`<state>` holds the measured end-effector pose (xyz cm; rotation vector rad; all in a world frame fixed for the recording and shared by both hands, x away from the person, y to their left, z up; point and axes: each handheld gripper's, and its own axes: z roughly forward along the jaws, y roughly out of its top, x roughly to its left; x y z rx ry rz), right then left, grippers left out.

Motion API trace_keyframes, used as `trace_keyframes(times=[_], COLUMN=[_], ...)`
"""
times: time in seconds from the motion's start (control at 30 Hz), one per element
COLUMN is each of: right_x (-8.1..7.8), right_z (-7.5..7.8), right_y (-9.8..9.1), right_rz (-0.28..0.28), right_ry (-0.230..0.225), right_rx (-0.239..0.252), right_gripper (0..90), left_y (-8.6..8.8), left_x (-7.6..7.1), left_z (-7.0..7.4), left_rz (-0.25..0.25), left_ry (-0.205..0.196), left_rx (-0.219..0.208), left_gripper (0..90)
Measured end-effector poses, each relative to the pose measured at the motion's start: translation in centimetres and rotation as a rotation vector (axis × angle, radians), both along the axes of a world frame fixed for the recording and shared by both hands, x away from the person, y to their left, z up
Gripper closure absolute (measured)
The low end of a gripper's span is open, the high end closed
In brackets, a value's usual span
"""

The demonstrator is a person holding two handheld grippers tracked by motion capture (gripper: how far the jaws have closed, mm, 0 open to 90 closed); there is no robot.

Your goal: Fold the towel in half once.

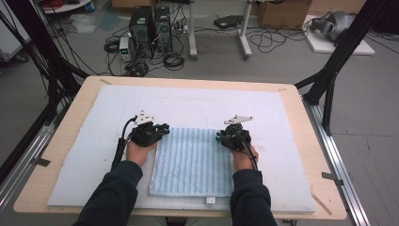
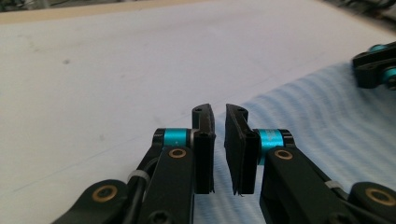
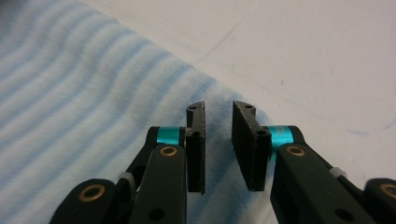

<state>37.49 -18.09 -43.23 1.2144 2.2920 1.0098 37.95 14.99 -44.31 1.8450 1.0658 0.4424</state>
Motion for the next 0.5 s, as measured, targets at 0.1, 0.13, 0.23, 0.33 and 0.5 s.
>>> trace_keyframes(times=[0.1, 0.13, 0.23, 0.33, 0.5], right_x=[0.5, 0.5, 0.7, 0.8, 0.2], right_z=[-0.8, -0.8, -0.9, -1.0, -0.3], right_y=[-0.3, -0.4, -0.6, -1.1, -2.1], right_rz=[-0.021, -0.019, -0.034, -0.048, -0.060], right_ry=[0.031, 0.026, 0.024, 0.024, -0.001], right_rx=[-0.008, -0.008, -0.004, -0.004, 0.056], right_gripper=[74.8, 74.3, 72.0, 69.2, 62.3], left_y=[0.0, 0.0, -0.1, 0.0, 0.6], left_x=[0.4, 0.5, 0.5, 0.6, 0.4], left_z=[-0.8, -0.8, -0.9, -0.9, -0.5], left_rz=[0.020, 0.031, 0.054, 0.067, 0.060], left_ry=[0.050, 0.046, 0.049, 0.057, 0.035], left_rx=[0.043, 0.056, 0.076, 0.068, 0.018], left_gripper=[81.6, 81.6, 82.9, 84.0, 70.7])
